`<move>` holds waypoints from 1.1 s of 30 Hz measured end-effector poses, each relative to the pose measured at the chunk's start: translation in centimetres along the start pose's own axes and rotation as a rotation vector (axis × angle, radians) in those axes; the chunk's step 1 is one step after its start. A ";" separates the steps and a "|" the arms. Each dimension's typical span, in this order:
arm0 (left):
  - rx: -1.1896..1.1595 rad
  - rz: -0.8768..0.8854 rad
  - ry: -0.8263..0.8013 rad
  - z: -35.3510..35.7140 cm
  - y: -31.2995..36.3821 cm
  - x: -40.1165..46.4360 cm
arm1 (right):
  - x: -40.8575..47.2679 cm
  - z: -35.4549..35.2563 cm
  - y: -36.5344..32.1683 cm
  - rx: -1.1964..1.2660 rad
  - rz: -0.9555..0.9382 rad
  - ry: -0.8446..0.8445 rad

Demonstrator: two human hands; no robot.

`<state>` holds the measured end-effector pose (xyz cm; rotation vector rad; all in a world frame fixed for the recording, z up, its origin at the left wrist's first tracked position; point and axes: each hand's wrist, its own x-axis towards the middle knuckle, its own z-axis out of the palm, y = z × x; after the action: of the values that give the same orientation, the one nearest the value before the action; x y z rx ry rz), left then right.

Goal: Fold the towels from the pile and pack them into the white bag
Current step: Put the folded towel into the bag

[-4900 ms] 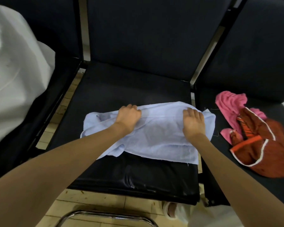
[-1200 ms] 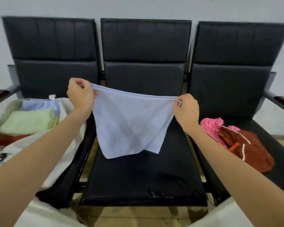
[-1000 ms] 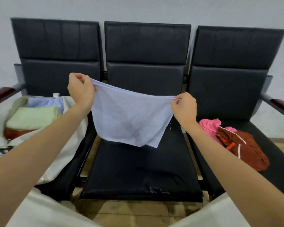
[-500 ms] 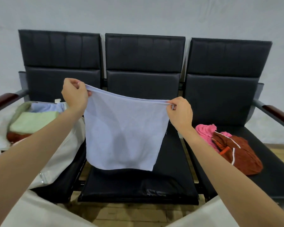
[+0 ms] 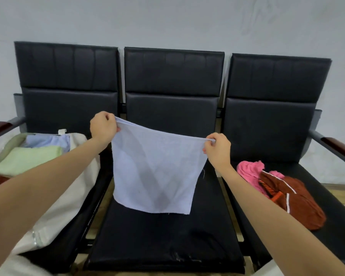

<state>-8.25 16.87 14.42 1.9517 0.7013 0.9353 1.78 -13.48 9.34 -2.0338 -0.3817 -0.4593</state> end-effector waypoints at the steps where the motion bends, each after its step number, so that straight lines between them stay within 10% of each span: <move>1: -0.001 0.007 -0.045 0.7 0.2 0.8 | 1.2 0.2 0.2 0.004 0.021 0.013; 17: -0.148 -0.033 0.001 6.2 -2.5 -2.6 | 0.0 -0.4 2.6 0.182 0.112 0.280; 27: -0.028 -0.425 -0.295 2.0 -18.0 -14.0 | -17.2 3.3 9.5 0.026 0.307 -0.138; 33: 0.419 -0.274 -0.560 -2.0 -21.6 -16.0 | -21.8 3.2 9.7 -0.012 0.410 -0.367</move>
<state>-21.60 16.43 -9.02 2.2581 0.8413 0.0532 -12.50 -16.93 -9.73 -2.1377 -0.1690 0.1654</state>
